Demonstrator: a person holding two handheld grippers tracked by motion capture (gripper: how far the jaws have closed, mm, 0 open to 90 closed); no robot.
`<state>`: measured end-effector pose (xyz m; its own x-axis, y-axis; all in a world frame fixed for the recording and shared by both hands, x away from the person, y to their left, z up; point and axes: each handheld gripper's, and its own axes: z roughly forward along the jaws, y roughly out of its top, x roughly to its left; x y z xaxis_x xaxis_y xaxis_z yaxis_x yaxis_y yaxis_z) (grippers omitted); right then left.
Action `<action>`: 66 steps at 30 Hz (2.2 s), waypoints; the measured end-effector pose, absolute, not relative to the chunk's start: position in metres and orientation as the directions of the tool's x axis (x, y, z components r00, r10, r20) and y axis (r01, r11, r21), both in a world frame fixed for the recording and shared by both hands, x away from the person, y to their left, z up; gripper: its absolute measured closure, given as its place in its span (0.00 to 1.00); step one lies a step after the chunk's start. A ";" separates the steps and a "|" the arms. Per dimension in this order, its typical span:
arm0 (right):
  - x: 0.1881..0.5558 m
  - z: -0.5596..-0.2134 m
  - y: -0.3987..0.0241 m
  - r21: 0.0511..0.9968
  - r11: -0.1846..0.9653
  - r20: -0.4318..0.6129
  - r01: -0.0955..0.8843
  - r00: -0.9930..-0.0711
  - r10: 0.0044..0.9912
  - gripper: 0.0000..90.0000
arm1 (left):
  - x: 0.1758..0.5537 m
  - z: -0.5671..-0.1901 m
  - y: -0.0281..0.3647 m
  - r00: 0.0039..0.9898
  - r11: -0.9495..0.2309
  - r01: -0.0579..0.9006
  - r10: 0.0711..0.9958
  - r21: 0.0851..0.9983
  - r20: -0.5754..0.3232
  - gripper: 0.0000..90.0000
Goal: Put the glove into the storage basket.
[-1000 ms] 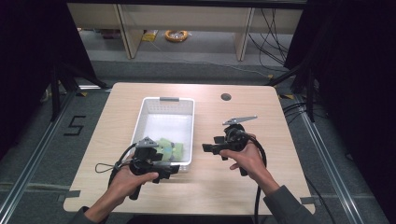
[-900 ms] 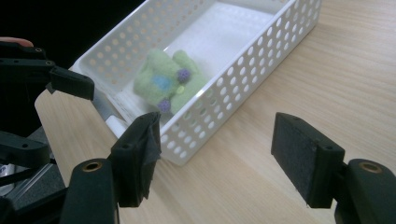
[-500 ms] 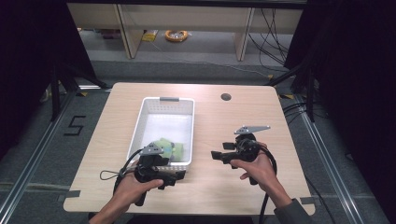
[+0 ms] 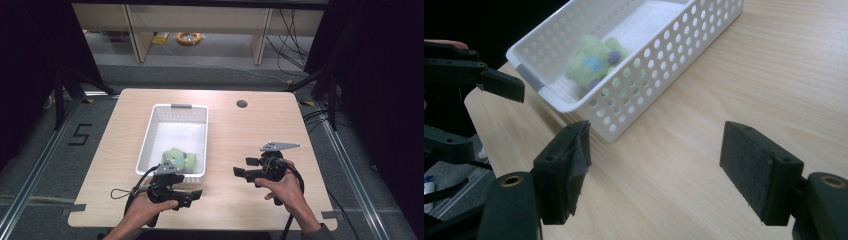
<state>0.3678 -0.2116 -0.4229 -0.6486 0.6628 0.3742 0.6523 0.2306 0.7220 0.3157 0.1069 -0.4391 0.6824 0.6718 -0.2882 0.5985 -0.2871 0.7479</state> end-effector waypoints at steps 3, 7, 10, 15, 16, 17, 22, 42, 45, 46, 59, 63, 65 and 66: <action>0.364 -0.425 -0.214 0.735 0.238 0.359 0.635 -0.662 0.658 0.31 | 0.314 -0.441 0.106 0.684 -0.275 0.595 0.666 0.755 -0.296 0.17; 0.358 -0.428 -0.218 0.757 0.251 0.320 0.604 -0.677 0.663 0.30 | 0.312 -0.444 0.105 0.693 -0.282 0.592 0.656 0.755 -0.299 0.17; 0.352 -0.430 -0.220 0.759 0.245 0.320 0.604 -0.672 0.667 0.29 | 0.309 -0.447 0.105 0.693 -0.278 0.589 0.657 0.759 -0.298 0.17; 0.342 -0.434 -0.220 0.762 0.263 0.292 0.592 -0.676 0.676 0.27 | 0.305 -0.451 0.105 0.700 -0.284 0.576 0.655 0.767 -0.284 0.17; 0.342 -0.435 -0.221 0.779 0.274 0.261 0.564 -0.689 0.676 0.26 | 0.305 -0.452 0.105 0.705 -0.290 0.575 0.650 0.765 -0.284 0.17; 0.339 -0.436 -0.220 0.784 0.265 0.260 0.561 -0.685 0.681 0.26 | 0.304 -0.453 0.104 0.701 -0.283 0.576 0.653 0.767 -0.286 0.17; 0.333 -0.439 -0.220 0.784 0.285 0.246 0.551 -0.698 0.672 0.25 | 0.299 -0.458 0.104 0.714 -0.296 0.561 0.645 0.773 -0.272 0.17; 0.310 -0.469 -0.231 0.764 0.301 0.280 0.571 -0.714 0.642 0.20 | 0.280 -0.482 0.108 0.733 -0.358 0.545 0.642 0.759 -0.224 0.17; 0.306 -0.471 -0.235 0.770 0.310 0.263 0.557 -0.720 0.642 0.19 | 0.278 -0.485 0.109 0.729 -0.348 0.550 0.644 0.760 -0.233 0.17; 0.302 -0.472 -0.234 0.767 0.293 0.283 0.571 -0.710 0.645 0.19 | 0.277 -0.485 0.109 0.732 -0.353 0.546 0.642 0.760 -0.229 0.17; 0.285 -0.489 -0.248 0.753 0.350 0.231 0.558 -0.721 0.653 0.19 | 0.265 -0.501 0.107 0.752 -0.397 0.537 0.626 0.744 -0.208 0.17; 0.282 -0.493 -0.251 0.752 0.370 0.205 0.546 -0.727 0.655 0.19 | 0.264 -0.504 0.105 0.752 -0.402 0.543 0.624 0.737 -0.213 0.17; 0.279 -0.494 -0.250 0.741 0.348 0.235 0.575 -0.707 0.667 0.19 | 0.263 -0.504 0.105 0.752 -0.403 0.542 0.623 0.737 -0.213 0.17; 0.279 -0.494 -0.250 0.742 0.350 0.234 0.572 -0.711 0.663 0.19 | 0.263 -0.504 0.105 0.752 -0.403 0.542 0.623 0.737 -0.213 0.17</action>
